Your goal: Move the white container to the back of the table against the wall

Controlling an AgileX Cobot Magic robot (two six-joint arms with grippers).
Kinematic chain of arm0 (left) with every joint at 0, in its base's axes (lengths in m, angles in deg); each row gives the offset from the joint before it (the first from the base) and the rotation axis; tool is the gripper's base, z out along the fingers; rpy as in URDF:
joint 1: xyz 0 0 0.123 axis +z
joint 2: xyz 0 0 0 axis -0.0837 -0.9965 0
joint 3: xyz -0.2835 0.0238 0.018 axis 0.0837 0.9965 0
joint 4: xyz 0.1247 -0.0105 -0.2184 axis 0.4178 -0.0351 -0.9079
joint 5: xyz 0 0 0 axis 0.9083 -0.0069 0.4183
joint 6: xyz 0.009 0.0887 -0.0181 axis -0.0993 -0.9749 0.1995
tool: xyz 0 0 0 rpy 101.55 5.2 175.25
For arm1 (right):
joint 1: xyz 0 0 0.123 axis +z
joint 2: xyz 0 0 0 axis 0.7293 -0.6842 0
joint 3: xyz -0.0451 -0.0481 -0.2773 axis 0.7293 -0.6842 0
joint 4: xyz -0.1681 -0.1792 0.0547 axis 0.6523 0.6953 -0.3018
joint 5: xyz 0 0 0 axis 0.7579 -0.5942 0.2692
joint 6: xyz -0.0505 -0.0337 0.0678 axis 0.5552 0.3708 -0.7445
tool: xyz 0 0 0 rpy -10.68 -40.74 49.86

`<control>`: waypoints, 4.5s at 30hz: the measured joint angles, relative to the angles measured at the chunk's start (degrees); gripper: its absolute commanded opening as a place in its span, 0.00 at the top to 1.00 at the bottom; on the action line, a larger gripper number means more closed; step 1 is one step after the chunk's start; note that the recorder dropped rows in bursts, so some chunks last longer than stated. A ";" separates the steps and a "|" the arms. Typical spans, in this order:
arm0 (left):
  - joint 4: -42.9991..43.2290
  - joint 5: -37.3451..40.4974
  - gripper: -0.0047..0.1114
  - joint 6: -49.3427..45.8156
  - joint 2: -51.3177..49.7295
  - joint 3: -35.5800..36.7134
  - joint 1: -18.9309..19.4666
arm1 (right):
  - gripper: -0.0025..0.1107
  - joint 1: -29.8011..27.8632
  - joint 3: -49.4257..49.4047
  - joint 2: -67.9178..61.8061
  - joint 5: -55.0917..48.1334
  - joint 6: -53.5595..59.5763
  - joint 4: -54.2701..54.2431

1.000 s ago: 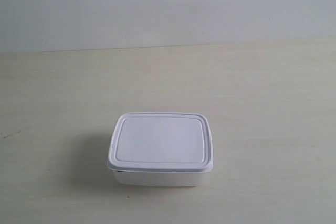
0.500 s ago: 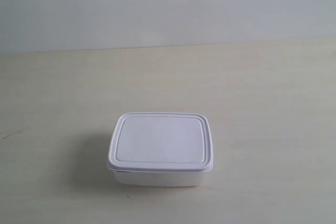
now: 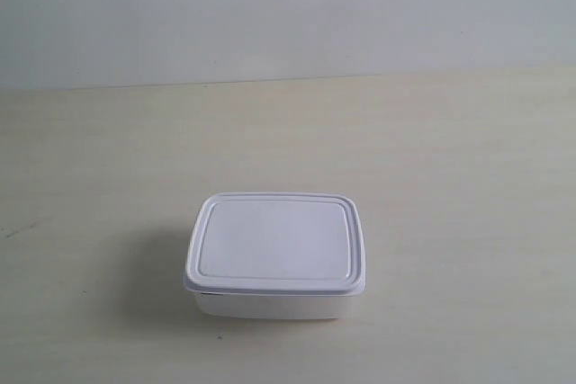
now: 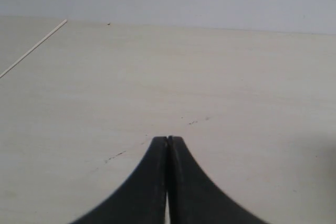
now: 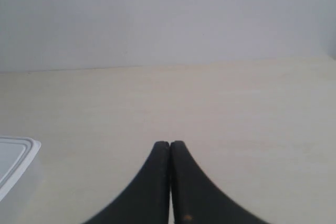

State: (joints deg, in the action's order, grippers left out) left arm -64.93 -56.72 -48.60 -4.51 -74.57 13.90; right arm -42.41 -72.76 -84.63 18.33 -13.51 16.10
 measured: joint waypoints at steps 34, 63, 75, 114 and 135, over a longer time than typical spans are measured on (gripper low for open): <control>4.70 -49.02 0.96 14.54 0.00 0.00 0.00 | 0.98 0.00 0.00 0.00 22.41 -30.72 -25.24; 19.56 -74.13 0.96 44.88 -1.00 -5.10 -6.55 | 0.98 0.05 11.20 -6.92 11.52 -28.31 -9.02; 31.62 -70.50 0.96 61.12 -19.93 -11.82 -6.63 | 0.98 12.39 22.48 -19.50 5.05 0.62 -26.94; 75.83 -47.77 0.96 99.97 -60.70 -20.63 -34.75 | 0.98 34.65 32.43 -76.59 -6.38 24.63 -34.74; 73.76 -26.92 0.96 96.56 -90.20 -31.87 -47.02 | 0.98 34.65 32.43 -87.20 -1.22 24.39 -36.00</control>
State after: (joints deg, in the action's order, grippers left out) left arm 8.83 -83.65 47.95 -94.72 -106.44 -33.11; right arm -7.76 -40.33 -171.83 17.11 10.88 -19.91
